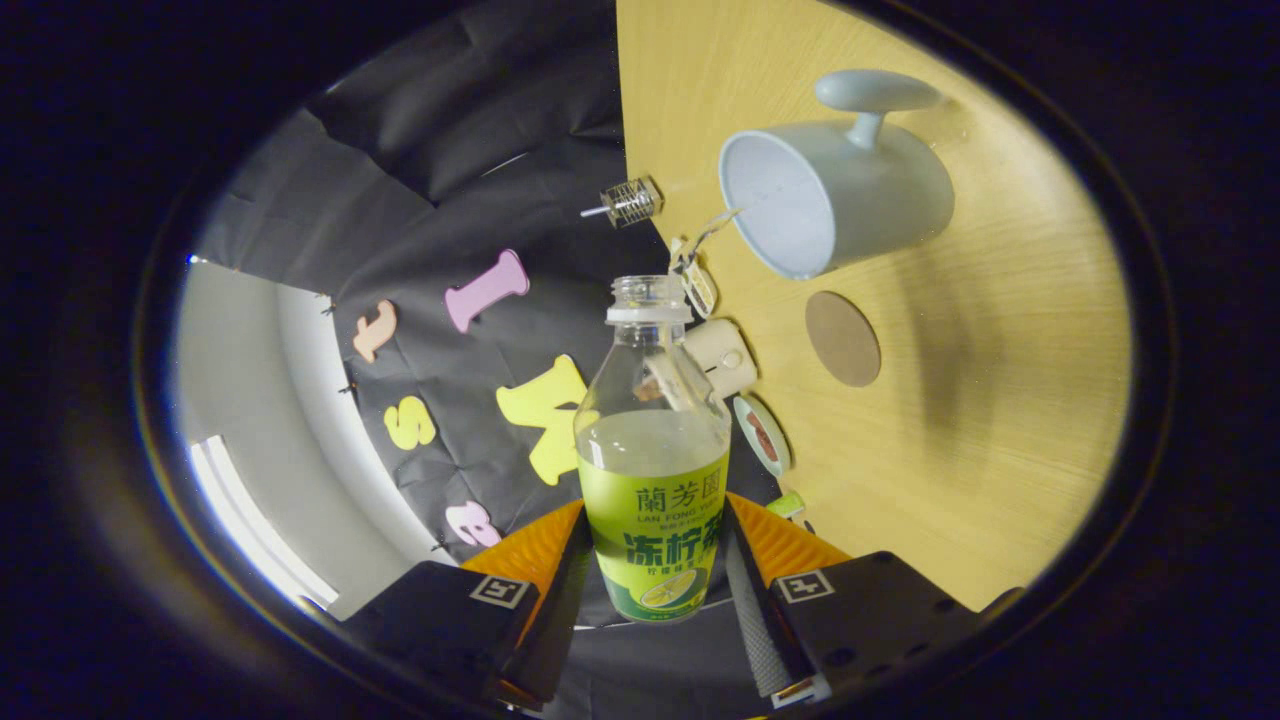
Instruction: Take the bottle from table, then pour the juice into the cup, finally place the bottle on the coaster
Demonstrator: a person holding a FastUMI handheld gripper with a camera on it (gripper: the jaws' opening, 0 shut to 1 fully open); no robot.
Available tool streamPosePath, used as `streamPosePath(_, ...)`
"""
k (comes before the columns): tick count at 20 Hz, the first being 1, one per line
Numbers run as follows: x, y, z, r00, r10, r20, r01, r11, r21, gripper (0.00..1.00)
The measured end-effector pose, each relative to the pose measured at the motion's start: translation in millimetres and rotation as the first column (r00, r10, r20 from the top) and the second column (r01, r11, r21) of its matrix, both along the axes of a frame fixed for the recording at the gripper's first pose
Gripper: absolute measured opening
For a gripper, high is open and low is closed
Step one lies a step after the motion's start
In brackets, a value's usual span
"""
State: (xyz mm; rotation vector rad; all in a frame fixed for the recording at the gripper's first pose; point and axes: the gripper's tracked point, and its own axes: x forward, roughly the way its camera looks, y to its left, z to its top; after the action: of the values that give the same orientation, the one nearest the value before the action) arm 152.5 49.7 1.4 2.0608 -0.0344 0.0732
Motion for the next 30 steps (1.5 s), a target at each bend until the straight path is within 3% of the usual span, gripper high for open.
streamPosePath(15, 9.5, -13.3, 22.2, 0.999, -0.032, 0.007, 0.031, 0.987, 0.157, 0.74)
streamPosePath(30, 17.1, -12.1, 55.5, 0.999, -0.015, 0.051, 0.001, 0.963, 0.268, 0.74)
